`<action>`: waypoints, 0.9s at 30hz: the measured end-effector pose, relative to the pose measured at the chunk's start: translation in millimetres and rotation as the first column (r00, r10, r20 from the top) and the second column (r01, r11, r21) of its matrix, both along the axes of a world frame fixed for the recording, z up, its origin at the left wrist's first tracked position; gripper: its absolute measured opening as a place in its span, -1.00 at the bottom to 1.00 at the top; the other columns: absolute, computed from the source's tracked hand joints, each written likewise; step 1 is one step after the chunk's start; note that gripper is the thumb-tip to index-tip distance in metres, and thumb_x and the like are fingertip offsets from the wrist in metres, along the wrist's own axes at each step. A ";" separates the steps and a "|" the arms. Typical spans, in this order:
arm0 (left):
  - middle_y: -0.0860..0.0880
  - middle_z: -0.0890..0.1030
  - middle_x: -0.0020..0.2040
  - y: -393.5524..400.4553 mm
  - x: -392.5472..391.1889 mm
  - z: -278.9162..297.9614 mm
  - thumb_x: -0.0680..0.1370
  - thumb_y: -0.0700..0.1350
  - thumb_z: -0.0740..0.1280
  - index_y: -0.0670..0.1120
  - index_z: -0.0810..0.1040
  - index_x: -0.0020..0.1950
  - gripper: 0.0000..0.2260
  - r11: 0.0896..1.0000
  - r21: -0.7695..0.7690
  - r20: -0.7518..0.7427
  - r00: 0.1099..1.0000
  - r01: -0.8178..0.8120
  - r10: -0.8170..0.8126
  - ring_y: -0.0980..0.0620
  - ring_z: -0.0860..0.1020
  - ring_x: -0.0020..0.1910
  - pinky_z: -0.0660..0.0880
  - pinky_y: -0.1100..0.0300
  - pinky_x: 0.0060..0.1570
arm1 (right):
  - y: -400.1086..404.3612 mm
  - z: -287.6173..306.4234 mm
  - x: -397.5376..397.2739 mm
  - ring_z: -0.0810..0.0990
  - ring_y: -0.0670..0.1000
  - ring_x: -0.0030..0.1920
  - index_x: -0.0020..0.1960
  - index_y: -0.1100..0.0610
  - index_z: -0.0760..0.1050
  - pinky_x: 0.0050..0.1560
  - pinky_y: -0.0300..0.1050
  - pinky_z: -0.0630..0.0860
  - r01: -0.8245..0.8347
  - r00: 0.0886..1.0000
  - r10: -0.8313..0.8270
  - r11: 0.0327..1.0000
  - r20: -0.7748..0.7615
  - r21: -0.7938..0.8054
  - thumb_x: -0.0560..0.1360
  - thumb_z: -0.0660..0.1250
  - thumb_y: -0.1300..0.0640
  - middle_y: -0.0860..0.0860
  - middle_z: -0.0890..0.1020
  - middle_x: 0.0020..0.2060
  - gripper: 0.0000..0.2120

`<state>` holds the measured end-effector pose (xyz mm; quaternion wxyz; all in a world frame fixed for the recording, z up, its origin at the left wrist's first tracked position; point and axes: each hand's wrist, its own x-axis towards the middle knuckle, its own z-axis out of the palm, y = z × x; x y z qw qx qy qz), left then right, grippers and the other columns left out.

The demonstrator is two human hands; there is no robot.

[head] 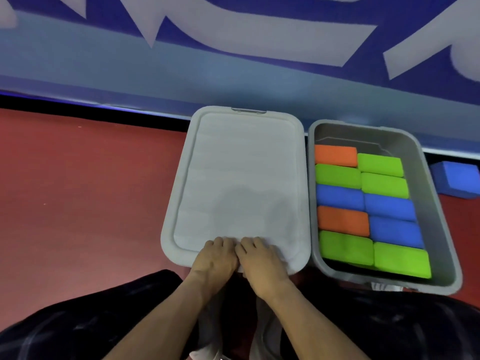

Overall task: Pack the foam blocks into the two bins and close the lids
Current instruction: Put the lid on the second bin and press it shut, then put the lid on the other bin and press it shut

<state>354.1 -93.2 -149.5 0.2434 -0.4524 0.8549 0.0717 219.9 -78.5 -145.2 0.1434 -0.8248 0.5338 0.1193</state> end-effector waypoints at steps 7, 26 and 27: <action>-0.06 0.47 0.21 -13.3 -70.1 65.4 0.53 -0.07 0.22 -0.07 0.37 0.34 -0.62 0.995 0.003 -0.160 0.982 -0.101 0.101 -0.07 0.45 0.16 0.40 0.08 0.12 | -13.7 81.1 -54.1 0.49 0.14 0.04 0.02 0.14 0.50 -0.07 0.01 0.38 0.252 0.959 -0.247 0.968 0.135 -0.019 0.46 0.28 0.17 0.09 0.54 -0.01 -0.86; -0.15 0.44 0.29 189.0 -436.1 102.1 0.50 -0.08 0.25 -0.09 0.33 0.39 -0.55 0.899 0.128 -0.197 0.899 0.419 -0.391 -0.18 0.44 0.25 0.40 -0.07 0.19 | 253.9 47.0 -389.2 0.58 0.14 -0.07 -0.15 0.01 0.39 -0.13 -0.03 0.47 0.894 0.387 -0.834 0.443 0.393 0.059 0.38 0.20 0.11 0.01 0.63 -0.10 -0.94; -0.16 0.44 0.30 202.3 -444.9 83.8 0.52 -0.06 0.24 -0.08 0.31 0.40 -0.55 0.887 0.174 -0.183 0.899 0.427 -0.397 -0.20 0.44 0.25 0.40 -0.07 0.18 | 271.7 25.8 -395.9 0.59 0.13 -0.07 -0.12 0.01 0.41 -0.14 -0.05 0.46 0.910 0.337 -0.860 0.402 0.382 0.102 0.42 0.19 0.09 0.01 0.63 -0.10 -0.94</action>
